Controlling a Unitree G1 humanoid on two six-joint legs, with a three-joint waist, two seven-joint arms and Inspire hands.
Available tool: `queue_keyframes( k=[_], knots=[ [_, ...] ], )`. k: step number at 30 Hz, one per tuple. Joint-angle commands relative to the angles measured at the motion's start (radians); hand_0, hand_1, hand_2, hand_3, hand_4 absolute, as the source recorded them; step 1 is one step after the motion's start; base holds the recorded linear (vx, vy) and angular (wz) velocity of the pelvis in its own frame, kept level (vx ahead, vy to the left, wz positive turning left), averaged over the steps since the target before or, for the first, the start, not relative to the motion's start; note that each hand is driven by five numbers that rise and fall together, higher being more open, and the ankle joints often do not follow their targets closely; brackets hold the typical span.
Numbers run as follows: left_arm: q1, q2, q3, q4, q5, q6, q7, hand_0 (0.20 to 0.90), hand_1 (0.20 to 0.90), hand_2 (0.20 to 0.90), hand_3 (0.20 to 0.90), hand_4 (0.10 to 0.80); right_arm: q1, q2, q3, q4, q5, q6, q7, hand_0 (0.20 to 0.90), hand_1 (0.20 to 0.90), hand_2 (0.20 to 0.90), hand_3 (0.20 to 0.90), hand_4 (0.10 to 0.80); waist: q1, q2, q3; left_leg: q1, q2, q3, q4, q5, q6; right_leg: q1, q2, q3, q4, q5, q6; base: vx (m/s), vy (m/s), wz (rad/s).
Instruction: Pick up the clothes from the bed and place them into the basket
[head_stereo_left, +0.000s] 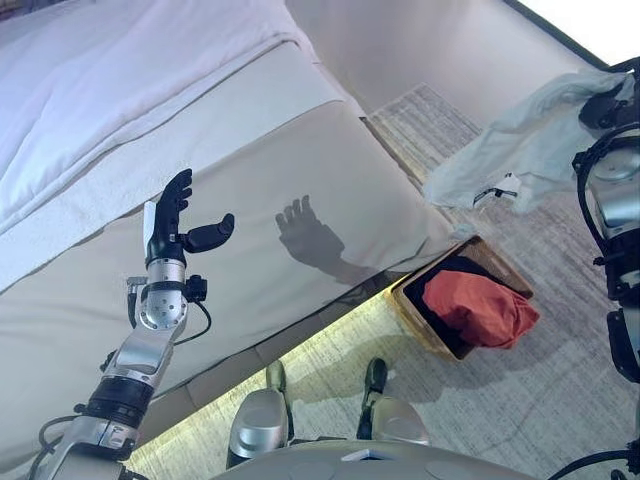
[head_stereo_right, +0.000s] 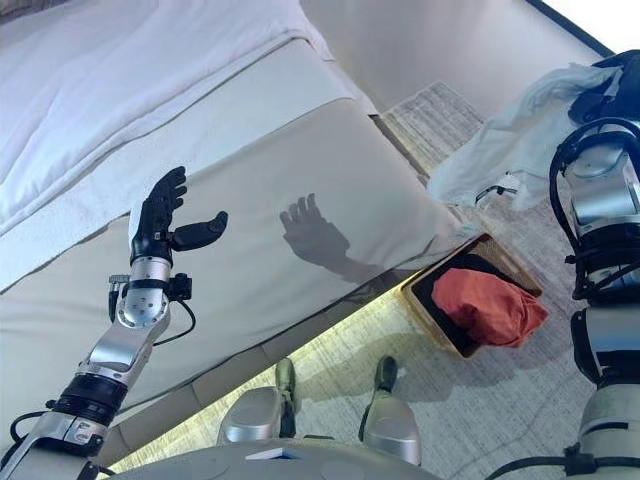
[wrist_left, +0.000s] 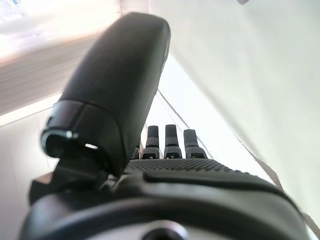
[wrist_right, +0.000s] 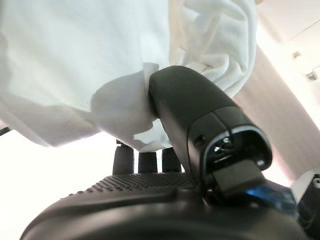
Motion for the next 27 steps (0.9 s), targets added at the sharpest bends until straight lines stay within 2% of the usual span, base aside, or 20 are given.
queue_keyframes(
  k=[1,9,27],
  knots=[
    [0.004,0.024,-0.046,-0.023,0.021,-0.081,0.017,0.9,0.9,0.9,0.9,0.8,-0.05,-0.083,0.069,-0.023,-0.039,-0.054,-0.071,0.3,0.3,0.3,0.2,0.1,0.027,0.007,-0.184,0.0,0.041,-0.132,-0.072,-0.001,-0.023,0.011,-0.02,0.017,0.071,-0.063,0.05,-0.021,-0.045,0.01],
    [-0.011,0.019,-0.055,-0.017,0.039,-0.061,0.037,0.9,0.9,0.9,0.9,0.8,0.055,-0.003,0.019,0.003,-0.008,-0.039,-0.135,0.3,0.3,0.3,0.2,0.1,0.0,0.022,-0.169,0.008,0.062,-0.106,-0.084,0.009,-0.034,0.008,-0.006,0.028,0.06,-0.066,0.037,-0.022,-0.045,0.0],
    [-0.063,0.026,-0.078,-0.041,0.083,-0.043,0.011,0.9,0.9,0.9,0.9,0.8,0.221,0.093,0.003,-0.032,-0.04,0.024,-0.119,0.3,0.3,0.3,0.2,0.1,-0.07,0.056,-0.106,-0.001,0.071,-0.052,-0.09,0.009,-0.043,-0.024,0.004,0.076,0.015,-0.035,0.034,-0.031,-0.035,-0.08]
  ],
)
